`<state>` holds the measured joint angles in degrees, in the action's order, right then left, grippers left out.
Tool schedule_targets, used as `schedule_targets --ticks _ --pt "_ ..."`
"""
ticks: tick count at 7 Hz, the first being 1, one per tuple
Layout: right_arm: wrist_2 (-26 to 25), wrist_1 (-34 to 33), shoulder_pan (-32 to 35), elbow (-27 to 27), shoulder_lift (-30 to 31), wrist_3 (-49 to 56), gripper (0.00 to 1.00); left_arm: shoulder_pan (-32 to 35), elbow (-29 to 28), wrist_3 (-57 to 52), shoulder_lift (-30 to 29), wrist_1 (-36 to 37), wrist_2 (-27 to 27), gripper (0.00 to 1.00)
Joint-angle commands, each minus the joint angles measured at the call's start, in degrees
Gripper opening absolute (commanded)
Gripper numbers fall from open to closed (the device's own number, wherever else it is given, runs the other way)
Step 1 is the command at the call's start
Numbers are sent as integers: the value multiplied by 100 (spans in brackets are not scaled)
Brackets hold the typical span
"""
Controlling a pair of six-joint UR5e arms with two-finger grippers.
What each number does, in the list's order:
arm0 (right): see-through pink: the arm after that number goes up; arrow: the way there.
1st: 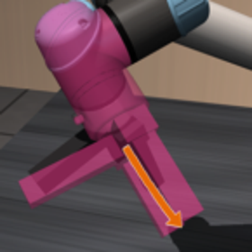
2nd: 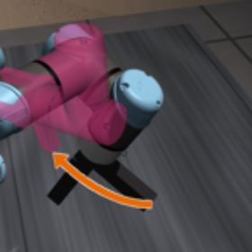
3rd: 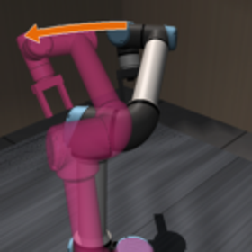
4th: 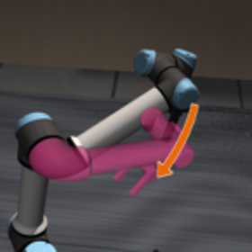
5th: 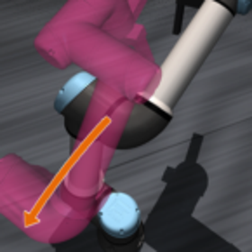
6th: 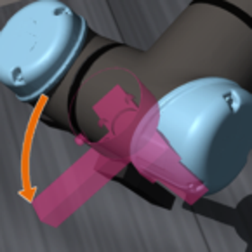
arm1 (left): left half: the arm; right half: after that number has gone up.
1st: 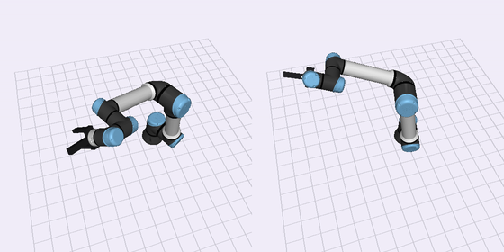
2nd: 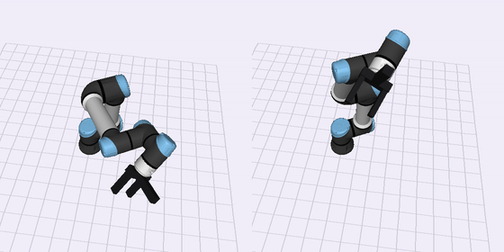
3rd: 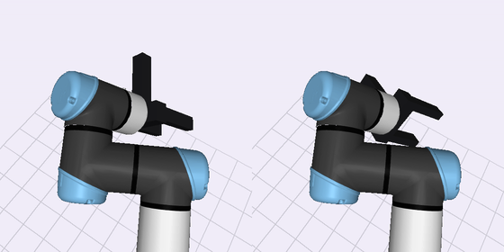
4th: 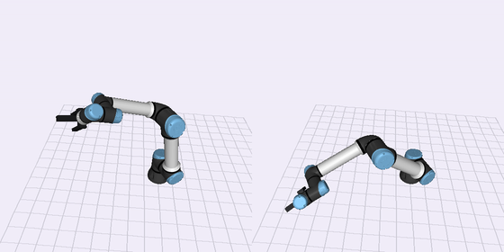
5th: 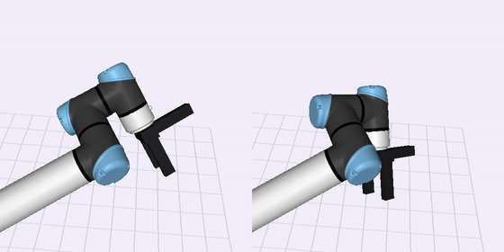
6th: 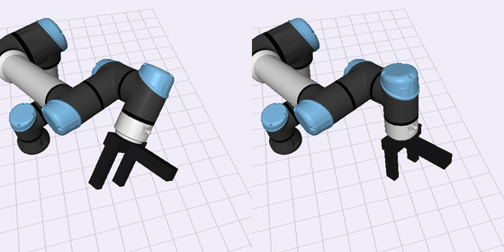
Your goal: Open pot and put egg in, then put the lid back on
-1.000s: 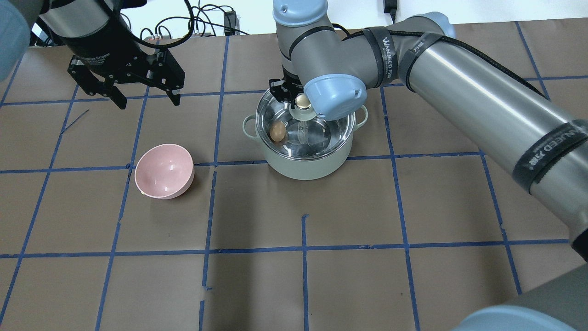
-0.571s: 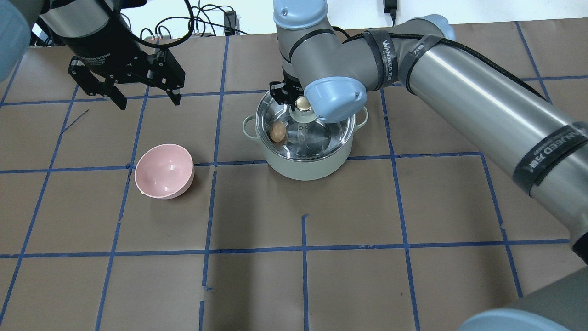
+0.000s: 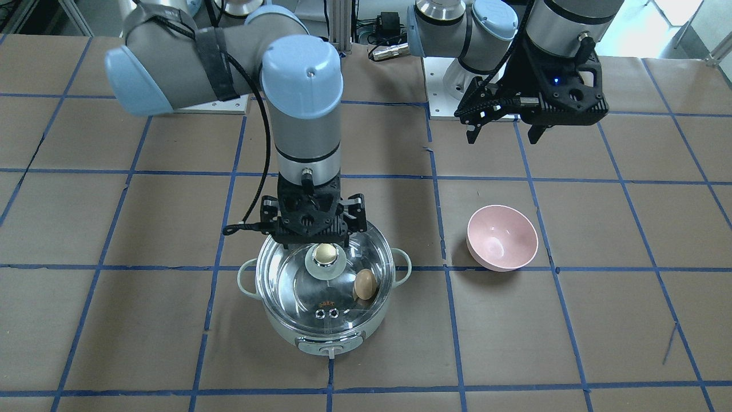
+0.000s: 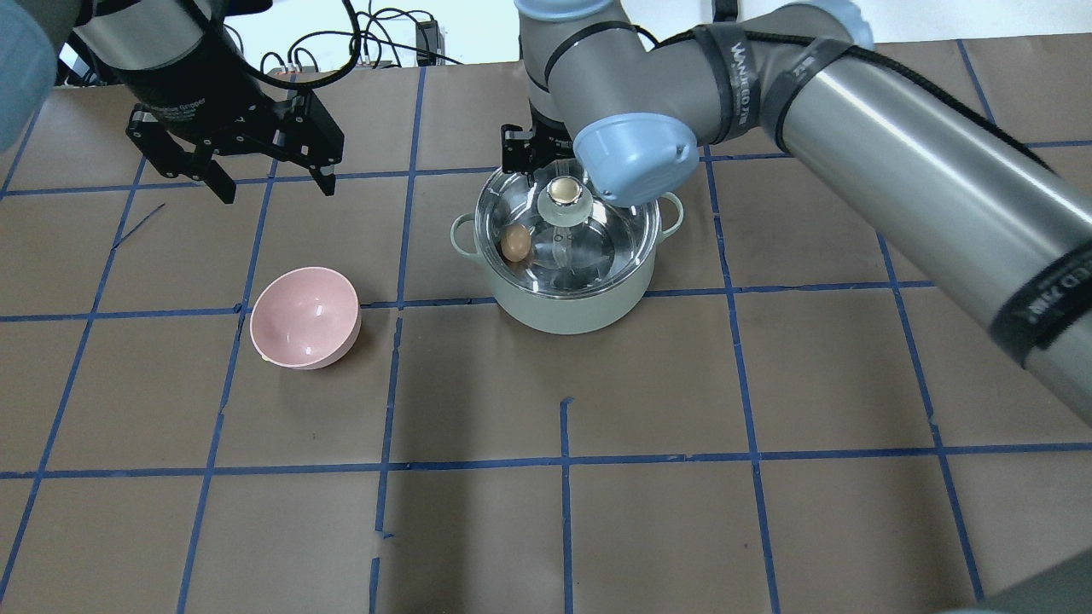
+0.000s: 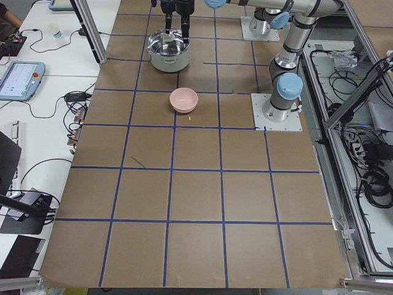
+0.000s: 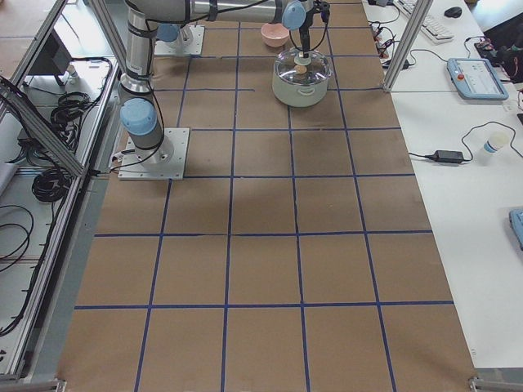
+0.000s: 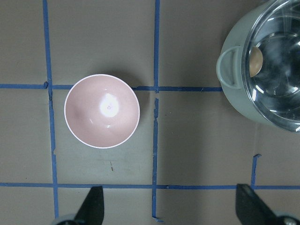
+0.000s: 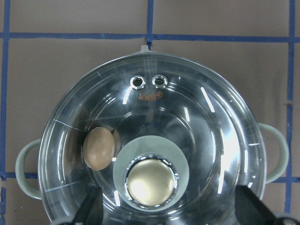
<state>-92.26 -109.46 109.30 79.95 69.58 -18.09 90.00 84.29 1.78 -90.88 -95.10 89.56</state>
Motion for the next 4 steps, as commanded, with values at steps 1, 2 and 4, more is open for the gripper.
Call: schedule_targets --ticks 1,2,4 --pt "460 1280 -643 2 1000 69 100 0 0 -2 0 0 0 100" --pt "551 2001 -1021 72 1501 269 100 18 0 6 -17 0 17 100" --pt "455 2246 -1279 466 1883 552 100 18 0 6 -9 0 44 100"
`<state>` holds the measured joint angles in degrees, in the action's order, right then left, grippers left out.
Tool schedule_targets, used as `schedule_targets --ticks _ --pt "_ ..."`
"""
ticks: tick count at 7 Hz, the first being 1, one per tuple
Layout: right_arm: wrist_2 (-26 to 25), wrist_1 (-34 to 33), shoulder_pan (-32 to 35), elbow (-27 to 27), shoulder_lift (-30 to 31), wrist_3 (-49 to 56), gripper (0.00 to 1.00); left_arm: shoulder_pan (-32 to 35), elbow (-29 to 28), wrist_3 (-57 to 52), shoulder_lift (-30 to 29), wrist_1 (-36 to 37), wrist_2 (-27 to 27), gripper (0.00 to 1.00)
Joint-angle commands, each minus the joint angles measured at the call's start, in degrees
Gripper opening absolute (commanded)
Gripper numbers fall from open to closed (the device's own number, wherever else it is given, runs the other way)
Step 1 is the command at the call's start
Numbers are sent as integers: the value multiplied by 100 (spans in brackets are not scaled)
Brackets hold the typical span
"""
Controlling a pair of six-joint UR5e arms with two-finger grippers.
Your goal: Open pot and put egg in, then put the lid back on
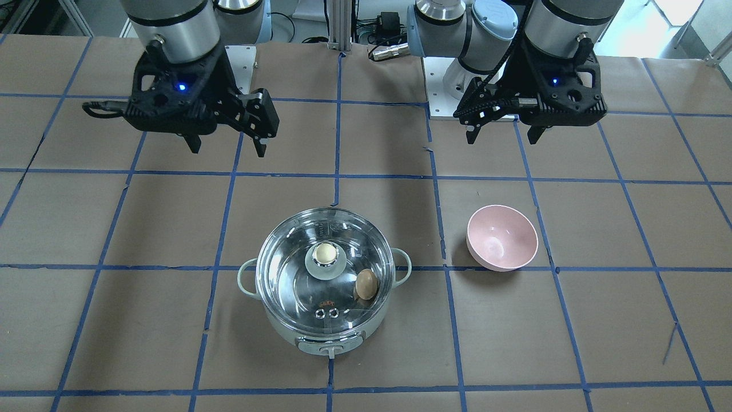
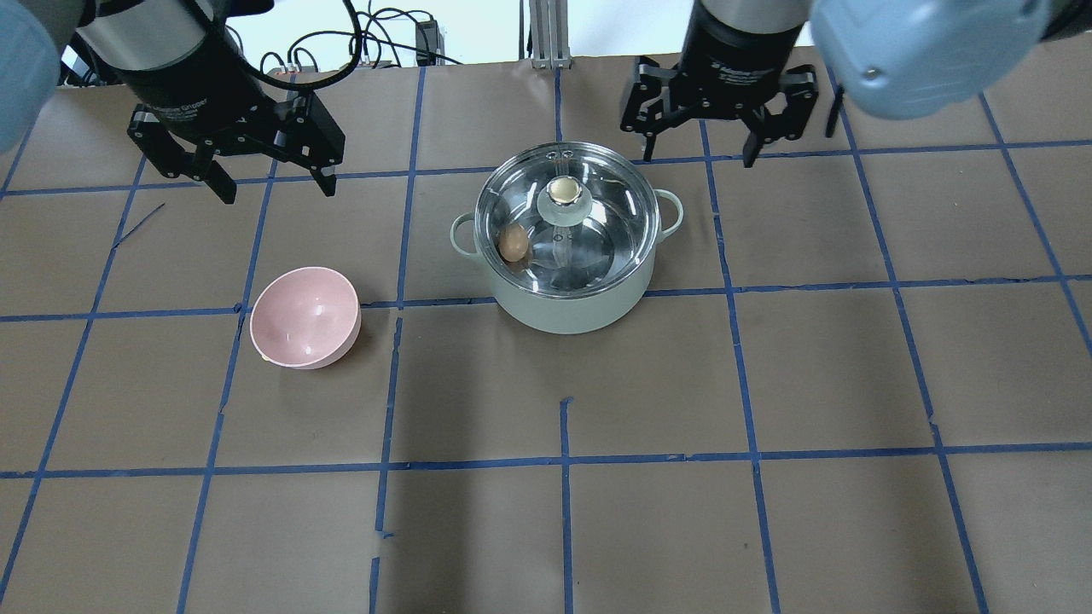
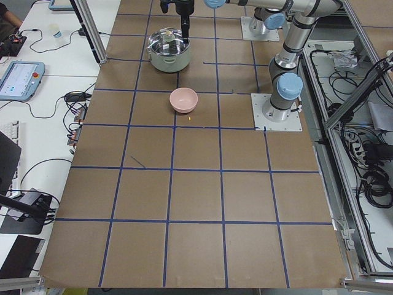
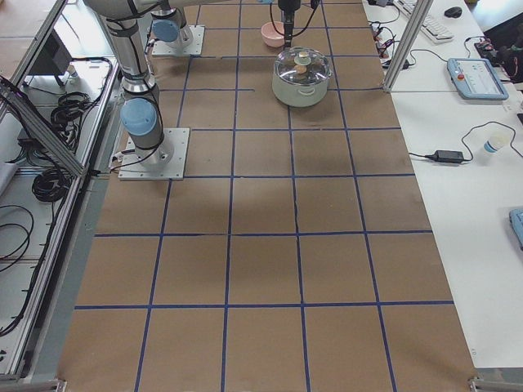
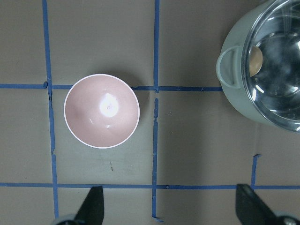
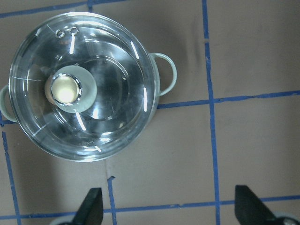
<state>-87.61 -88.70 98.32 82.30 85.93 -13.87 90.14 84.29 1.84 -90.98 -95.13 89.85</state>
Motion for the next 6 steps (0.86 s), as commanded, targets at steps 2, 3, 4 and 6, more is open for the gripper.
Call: schedule_targets --ticks 2,3,4,6 --pt "-2 143 -216 243 284 157 100 3 0 1 1 4 -12 100" --pt "-11 134 -225 260 276 192 100 3 0 1 1 4 6 100" --pt "-19 134 -243 260 276 235 100 3 0 1 -8 4 -3 100" --pt "-55 20 -234 269 275 463 99 3 -18 71 -8 73 32 100"
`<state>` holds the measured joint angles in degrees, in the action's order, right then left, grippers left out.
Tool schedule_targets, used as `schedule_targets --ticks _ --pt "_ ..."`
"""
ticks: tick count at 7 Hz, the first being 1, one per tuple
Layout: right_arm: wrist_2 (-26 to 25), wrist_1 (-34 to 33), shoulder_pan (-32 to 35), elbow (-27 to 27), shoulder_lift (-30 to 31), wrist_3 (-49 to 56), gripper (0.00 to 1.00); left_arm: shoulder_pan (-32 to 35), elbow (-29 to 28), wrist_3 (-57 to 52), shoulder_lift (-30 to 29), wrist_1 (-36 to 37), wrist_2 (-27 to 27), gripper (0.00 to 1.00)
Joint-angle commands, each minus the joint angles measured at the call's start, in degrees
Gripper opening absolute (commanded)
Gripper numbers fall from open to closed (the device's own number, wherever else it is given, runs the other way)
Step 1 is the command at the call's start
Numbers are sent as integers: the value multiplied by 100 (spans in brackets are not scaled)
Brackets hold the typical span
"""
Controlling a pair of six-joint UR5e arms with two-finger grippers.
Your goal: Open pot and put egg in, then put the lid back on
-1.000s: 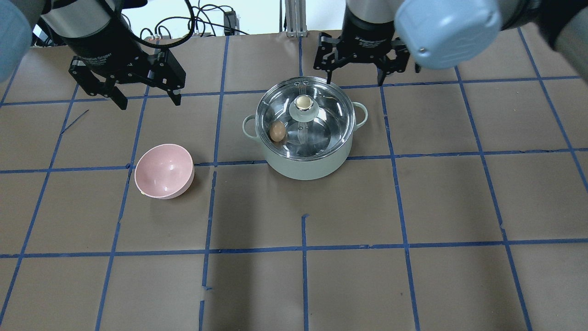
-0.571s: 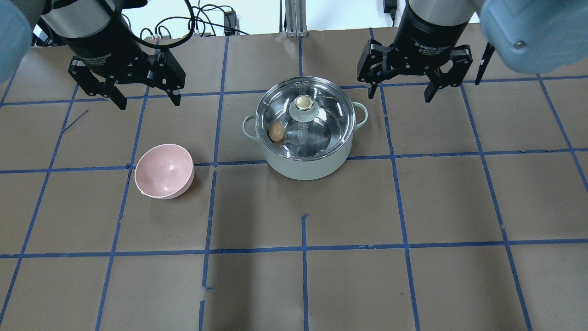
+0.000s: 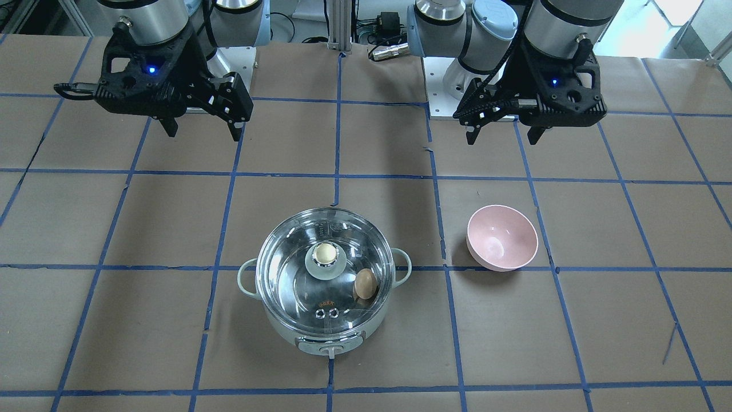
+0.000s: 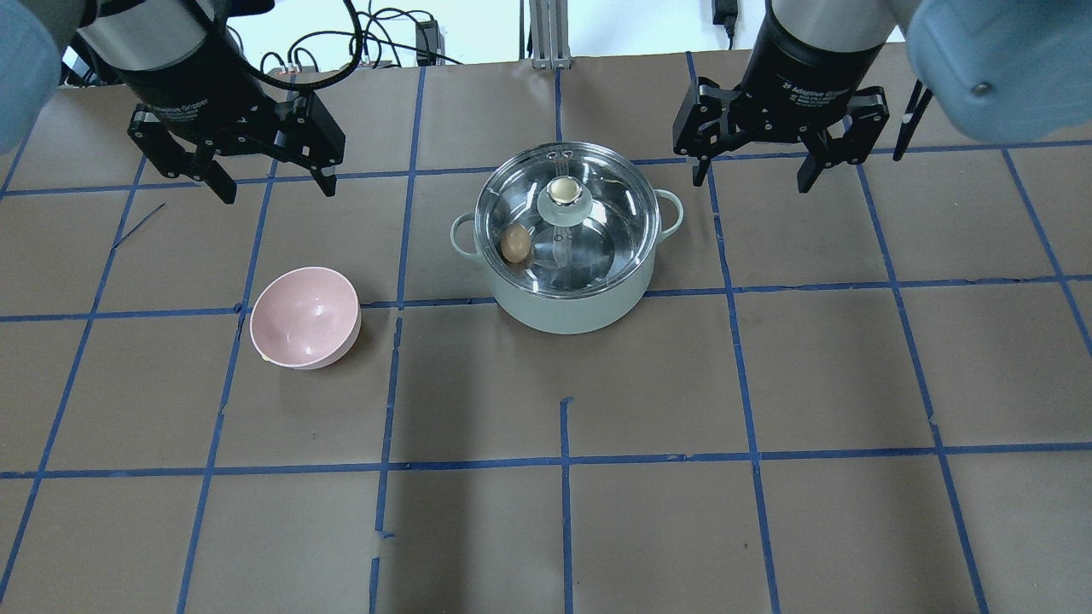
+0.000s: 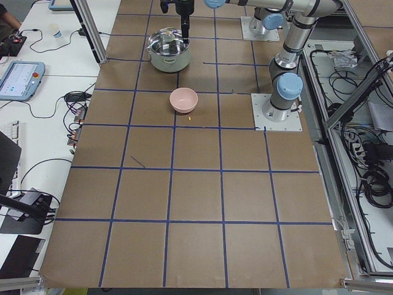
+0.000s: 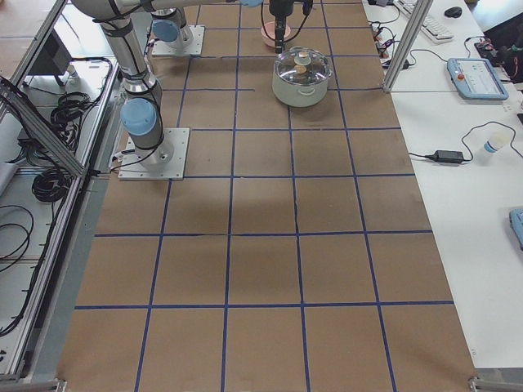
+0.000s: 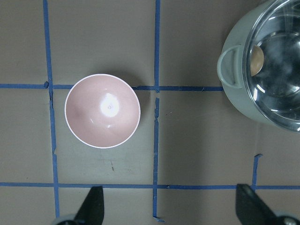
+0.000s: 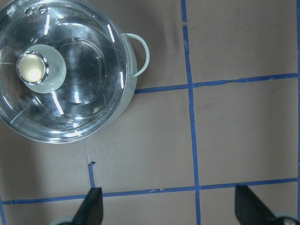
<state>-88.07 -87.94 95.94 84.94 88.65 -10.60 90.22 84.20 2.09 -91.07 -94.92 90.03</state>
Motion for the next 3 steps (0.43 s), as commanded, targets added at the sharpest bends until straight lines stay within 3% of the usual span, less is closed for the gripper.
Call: schedule_targets --ticks 1,3 --pt "9 -65 47 -13 -5 198 100 4 -17 63 -42 79 6 100" --pt "0 -48 30 -4 3 199 100 -56 -139 72 -42 132 15 100"
